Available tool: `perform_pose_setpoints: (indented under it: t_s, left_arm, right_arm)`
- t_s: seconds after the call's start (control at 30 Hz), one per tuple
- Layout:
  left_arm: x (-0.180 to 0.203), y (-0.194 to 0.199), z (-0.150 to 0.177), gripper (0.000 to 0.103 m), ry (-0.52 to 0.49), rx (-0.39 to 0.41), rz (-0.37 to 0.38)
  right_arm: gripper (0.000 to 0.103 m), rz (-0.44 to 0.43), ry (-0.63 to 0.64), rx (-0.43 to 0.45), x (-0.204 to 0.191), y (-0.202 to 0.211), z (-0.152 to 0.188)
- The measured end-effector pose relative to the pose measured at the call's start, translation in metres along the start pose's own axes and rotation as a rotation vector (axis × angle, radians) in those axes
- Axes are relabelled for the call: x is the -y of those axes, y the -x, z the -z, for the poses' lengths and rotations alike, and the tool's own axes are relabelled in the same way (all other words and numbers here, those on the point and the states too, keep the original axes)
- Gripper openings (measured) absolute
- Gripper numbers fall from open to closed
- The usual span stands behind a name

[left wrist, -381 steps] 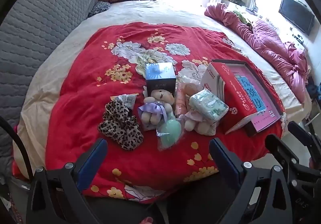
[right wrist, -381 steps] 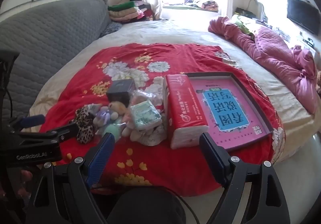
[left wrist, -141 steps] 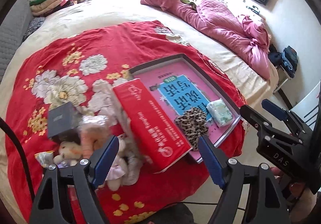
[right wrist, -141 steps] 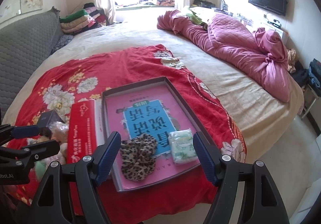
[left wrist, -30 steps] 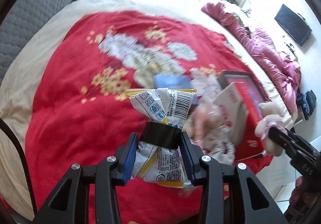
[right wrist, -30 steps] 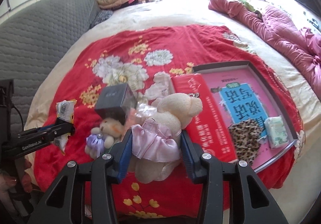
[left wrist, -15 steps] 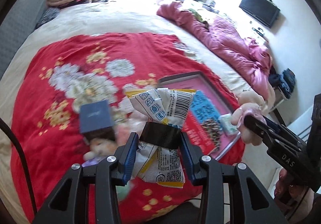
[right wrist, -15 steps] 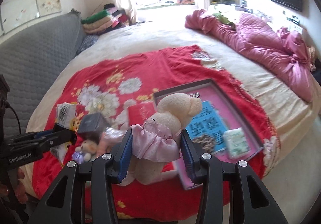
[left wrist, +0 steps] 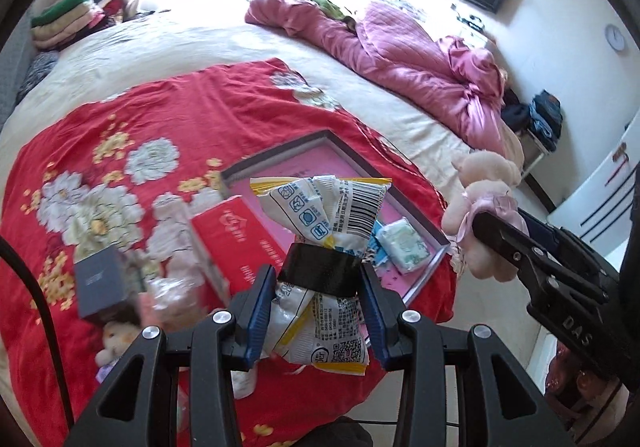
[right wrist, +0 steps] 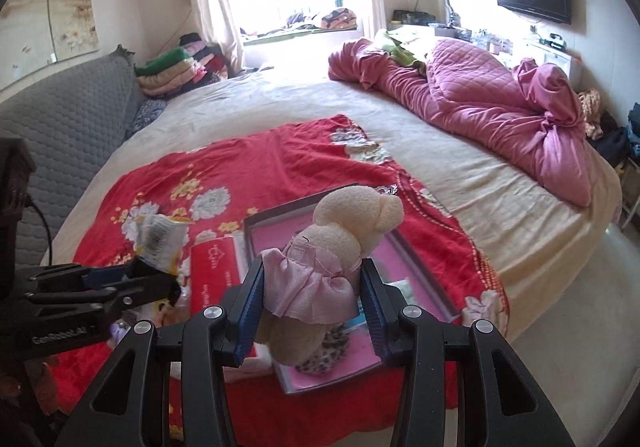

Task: Organize soft objects
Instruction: 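Carry the snack bag and teddy bear over the pink tray with both tools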

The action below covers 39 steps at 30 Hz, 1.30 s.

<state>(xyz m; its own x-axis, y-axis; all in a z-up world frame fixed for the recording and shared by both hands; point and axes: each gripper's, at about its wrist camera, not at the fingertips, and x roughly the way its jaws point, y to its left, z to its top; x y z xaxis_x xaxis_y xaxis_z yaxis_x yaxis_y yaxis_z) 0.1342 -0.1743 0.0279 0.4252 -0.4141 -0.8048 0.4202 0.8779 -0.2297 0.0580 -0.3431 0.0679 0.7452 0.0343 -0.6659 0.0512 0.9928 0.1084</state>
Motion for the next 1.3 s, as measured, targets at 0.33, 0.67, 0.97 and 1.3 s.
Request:
perform_pose_setpoints:
  t_s: [0.33,0.67,0.97,1.3]
  left_arm:
    - [0.027,-0.056,-0.014,0.042,-0.042,-0.078,0.007]
    - [0.035,-0.11,-0.025,0.042,-0.069,-0.159,-0.007]
    - [0.036,-0.143,-0.03,0.042,-0.087,-0.21,-0.014]
    - [0.033,-0.169,-0.031,0.042,-0.128,-0.265,-0.069]
  right_arm:
    - [0.047,0.002,0.02,-0.025,0.019,-0.021,0.01]
    - [0.047,-0.01,0.0,-0.075,0.035,-0.051,0.026]
    - [0.047,-0.013,-0.009,-0.118,0.042,-0.072,0.038]
    - [0.047,-0.006,-0.004,-0.182,0.035,-0.103,0.059]
